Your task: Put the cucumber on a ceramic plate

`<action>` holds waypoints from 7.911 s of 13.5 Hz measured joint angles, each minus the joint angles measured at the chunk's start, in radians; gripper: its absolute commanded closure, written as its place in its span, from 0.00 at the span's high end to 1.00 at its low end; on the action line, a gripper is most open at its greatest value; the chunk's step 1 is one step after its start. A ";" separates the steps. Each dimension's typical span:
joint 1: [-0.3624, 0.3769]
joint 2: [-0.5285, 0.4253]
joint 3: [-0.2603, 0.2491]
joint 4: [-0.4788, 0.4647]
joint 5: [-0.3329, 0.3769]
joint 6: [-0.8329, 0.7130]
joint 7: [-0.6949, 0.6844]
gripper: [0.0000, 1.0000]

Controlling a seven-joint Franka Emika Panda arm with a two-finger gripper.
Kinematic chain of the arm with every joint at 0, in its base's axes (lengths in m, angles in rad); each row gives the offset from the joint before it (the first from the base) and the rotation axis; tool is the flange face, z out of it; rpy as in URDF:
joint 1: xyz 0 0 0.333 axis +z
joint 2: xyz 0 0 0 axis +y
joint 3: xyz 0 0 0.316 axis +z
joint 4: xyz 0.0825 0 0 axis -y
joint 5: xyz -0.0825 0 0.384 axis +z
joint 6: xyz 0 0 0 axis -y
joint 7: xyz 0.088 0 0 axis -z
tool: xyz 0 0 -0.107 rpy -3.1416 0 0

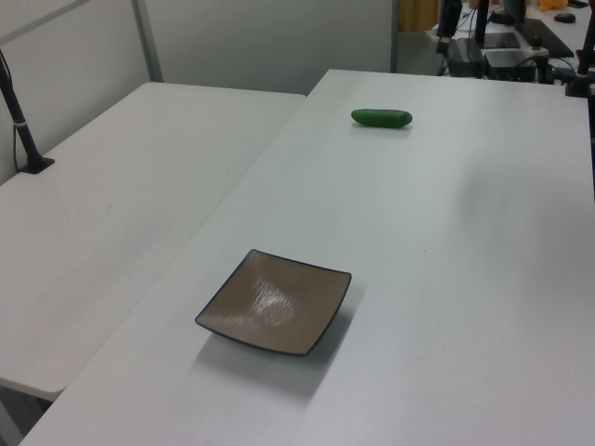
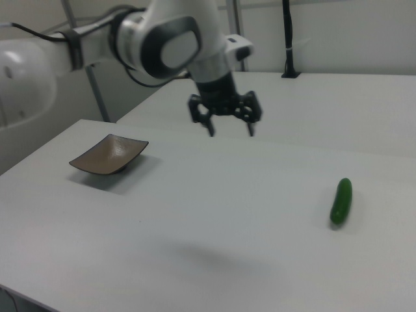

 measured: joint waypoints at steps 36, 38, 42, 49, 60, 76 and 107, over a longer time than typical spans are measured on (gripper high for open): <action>-0.173 0.704 0.031 0.242 0.070 0.811 0.076 0.40; -0.173 0.704 0.032 0.242 0.070 0.811 0.077 0.10; -0.174 0.704 0.032 0.243 0.070 0.811 0.078 0.00; -0.171 0.563 0.036 0.233 0.070 0.649 0.078 0.01; -0.047 0.076 0.046 0.033 0.070 0.001 0.078 0.04; 0.472 0.119 0.178 -0.043 0.067 0.380 0.768 0.07; 0.600 0.331 0.186 0.053 -0.217 0.560 1.043 1.00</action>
